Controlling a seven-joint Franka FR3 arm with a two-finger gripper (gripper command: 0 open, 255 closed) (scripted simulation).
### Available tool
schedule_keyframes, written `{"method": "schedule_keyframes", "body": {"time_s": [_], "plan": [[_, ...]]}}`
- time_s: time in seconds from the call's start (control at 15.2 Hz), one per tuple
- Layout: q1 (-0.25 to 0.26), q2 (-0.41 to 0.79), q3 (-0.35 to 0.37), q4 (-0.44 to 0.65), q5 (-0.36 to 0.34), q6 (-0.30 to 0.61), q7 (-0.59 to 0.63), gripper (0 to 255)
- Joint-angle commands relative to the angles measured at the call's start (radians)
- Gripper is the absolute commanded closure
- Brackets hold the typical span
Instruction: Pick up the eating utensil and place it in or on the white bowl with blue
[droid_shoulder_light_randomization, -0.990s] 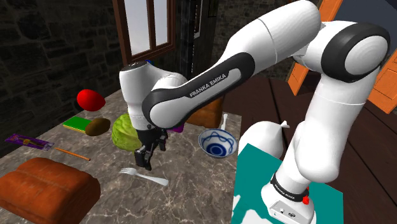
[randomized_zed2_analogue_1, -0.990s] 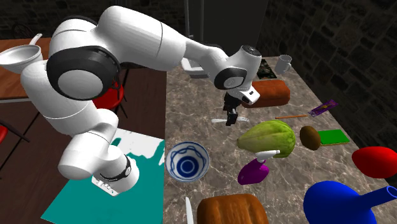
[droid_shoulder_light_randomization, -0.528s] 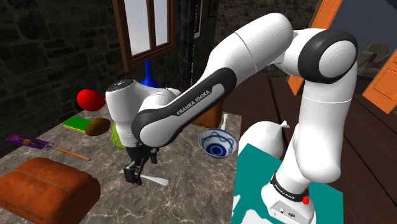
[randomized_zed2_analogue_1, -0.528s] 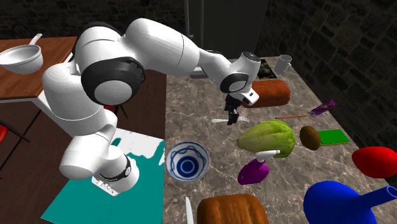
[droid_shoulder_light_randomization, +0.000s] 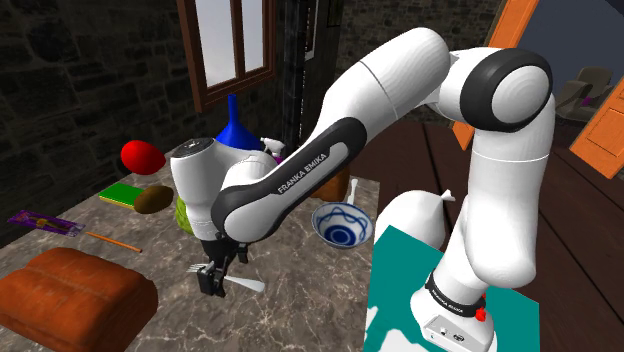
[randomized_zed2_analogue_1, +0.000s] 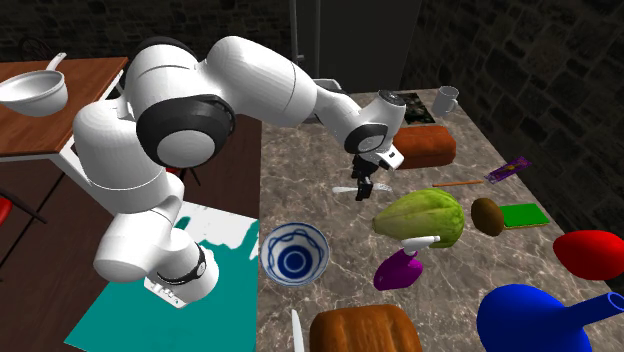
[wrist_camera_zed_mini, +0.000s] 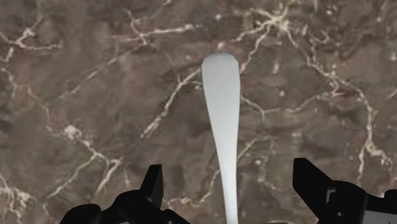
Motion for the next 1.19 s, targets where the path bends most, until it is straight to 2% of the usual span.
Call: {"method": "schedule_keyframes", "body": {"time_s": [0.0,0.13,0.2,0.79,1.12], "plan": [[0.0,0.0,0.0,0.0,0.0,0.001,0.0,0],[0.0,0.0,0.0,0.0,0.0,0.001,0.0,0],[0.0,0.0,0.0,0.0,0.0,0.001,0.0,255],[0.0,0.0,0.0,0.0,0.0,0.001,0.0,255],[-0.007,-0.04,0.008,0.021,0.022,-0.057,-0.013,255]]}}
